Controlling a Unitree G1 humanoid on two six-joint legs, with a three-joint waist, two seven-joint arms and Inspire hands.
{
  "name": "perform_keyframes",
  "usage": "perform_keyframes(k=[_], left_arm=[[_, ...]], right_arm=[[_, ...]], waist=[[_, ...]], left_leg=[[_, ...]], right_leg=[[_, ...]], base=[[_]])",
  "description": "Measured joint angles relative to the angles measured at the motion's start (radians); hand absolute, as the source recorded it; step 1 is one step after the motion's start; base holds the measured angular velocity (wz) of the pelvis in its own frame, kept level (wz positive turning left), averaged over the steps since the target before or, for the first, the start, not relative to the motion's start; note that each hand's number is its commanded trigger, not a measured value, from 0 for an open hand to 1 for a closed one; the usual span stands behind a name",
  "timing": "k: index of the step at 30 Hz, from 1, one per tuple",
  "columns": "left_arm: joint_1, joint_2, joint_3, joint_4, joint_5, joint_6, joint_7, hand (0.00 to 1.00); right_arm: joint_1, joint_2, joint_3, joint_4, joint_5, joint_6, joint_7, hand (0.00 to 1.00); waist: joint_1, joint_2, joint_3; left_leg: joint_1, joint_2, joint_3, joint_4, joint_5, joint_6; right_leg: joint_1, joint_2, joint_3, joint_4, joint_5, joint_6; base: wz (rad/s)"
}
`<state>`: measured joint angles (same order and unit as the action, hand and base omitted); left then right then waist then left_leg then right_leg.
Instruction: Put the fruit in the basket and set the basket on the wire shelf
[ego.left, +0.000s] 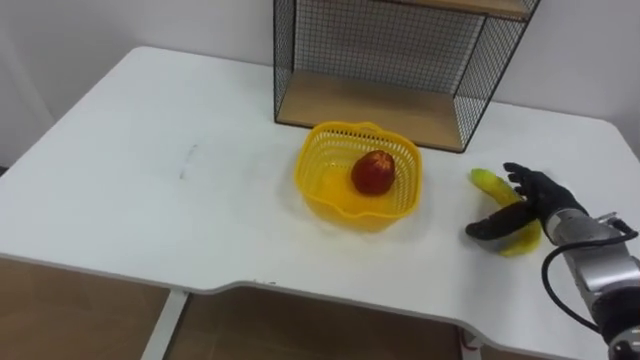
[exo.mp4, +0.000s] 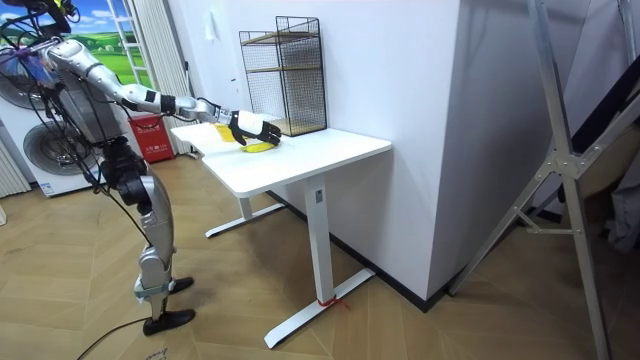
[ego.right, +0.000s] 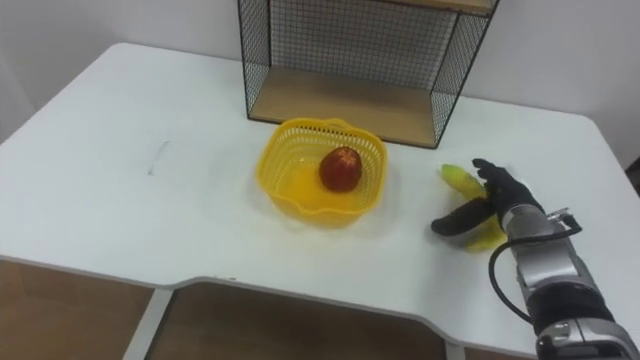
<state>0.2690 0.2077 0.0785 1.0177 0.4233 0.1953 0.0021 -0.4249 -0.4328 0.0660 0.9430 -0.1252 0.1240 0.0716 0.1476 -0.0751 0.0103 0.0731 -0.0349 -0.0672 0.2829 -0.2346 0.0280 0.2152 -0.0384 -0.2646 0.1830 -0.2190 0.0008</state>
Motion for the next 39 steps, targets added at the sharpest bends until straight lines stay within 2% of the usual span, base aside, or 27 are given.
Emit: perform_keyframes(k=[6, 9, 17, 18, 19, 20, 29, 39], left_arm=[[-0.001, 0.001, -0.023, 0.014, 0.000, 0.000, -0.010, 0.00], [0.004, 0.006, -0.023, 0.015, 0.000, 0.000, -0.013, 0.00], [0.011, 0.006, -0.026, 0.030, -0.005, -0.002, -0.013, 0.00], [0.010, 0.006, -0.026, 0.032, -0.007, -0.004, -0.013, 0.00], [0.010, 0.006, -0.028, 0.033, -0.015, -0.006, -0.013, 0.00], [0.008, 0.006, -0.028, 0.033, -0.021, -0.007, -0.013, 0.00], [0.016, 0.008, -0.049, 0.034, -0.021, -0.007, -0.013, 0.00], [0.025, 0.009, -0.063, 0.034, -0.020, -0.007, -0.013, 0.00]], right_arm=[[0.016, 0.002, 0.000, 0.001, -0.025, -0.004, -0.007, 0.00], [0.024, 0.002, 0.000, 0.005, -0.034, -0.003, -0.010, 0.00], [0.033, 0.003, 0.000, 0.024, -0.034, -0.035, -0.016, 0.00], [0.036, 0.004, 0.000, 0.024, -0.034, -0.039, -0.016, 0.20], [0.037, 0.004, 0.000, 0.024, -0.034, -0.043, -0.016, 0.80], [0.037, 0.004, 0.000, 0.024, -0.034, -0.047, -0.016, 1.00], [0.053, -0.011, -0.001, 0.025, -0.077, -0.070, -0.089, 1.00], [0.070, -0.020, -0.011, 0.023, -0.071, -0.075, -0.122, 1.00]], waist=[[-0.003, 0.004, -0.0034], [-0.001, 0.003, -0.0127], [-0.002, 0.002, -0.0120], [-0.002, 0.002, -0.0120], [-0.004, 0.001, -0.0115], [-0.005, 0.001, -0.0110], [-0.005, -0.001, -0.0111], [-0.006, 0.001, -0.0118]], left_leg=[[-0.024, -0.006, -0.011, 0.026, 0.000, 0.000], [-0.026, -0.010, -0.020, 0.031, 0.000, 0.001], [-0.010, -0.011, -0.017, 0.021, 0.001, 0.001], [-0.007, -0.011, -0.017, 0.020, 0.001, 0.001], [-0.007, -0.012, -0.017, 0.019, 0.001, 0.001], [-0.009, -0.012, -0.017, 0.019, 0.001, 0.001], [-0.008, -0.012, -0.017, 0.016, 0.001, 0.001], [0.001, -0.011, -0.017, 0.003, 0.001, 0.001]], right_leg=[[-0.006, -0.001, -0.005, -0.003, 0.000, 0.000], [-0.004, -0.002, -0.012, -0.013, 0.000, 0.000], [0.008, -0.003, -0.009, -0.016, 0.000, 0.001], [0.010, -0.004, -0.009, -0.016, -0.001, 0.002], [0.010, -0.004, -0.009, -0.016, -0.001, 0.002], [0.008, -0.004, -0.009, -0.016, -0.001, 0.002], [0.010, -0.004, -0.010, -0.024, -0.001, 0.002], [0.014, -0.004, -0.009, -0.030, -0.001, 0.002]], base=[[0.05], [0.09], [-0.01], [0.00], [0.00], [0.00], [0.00], [0.00]])
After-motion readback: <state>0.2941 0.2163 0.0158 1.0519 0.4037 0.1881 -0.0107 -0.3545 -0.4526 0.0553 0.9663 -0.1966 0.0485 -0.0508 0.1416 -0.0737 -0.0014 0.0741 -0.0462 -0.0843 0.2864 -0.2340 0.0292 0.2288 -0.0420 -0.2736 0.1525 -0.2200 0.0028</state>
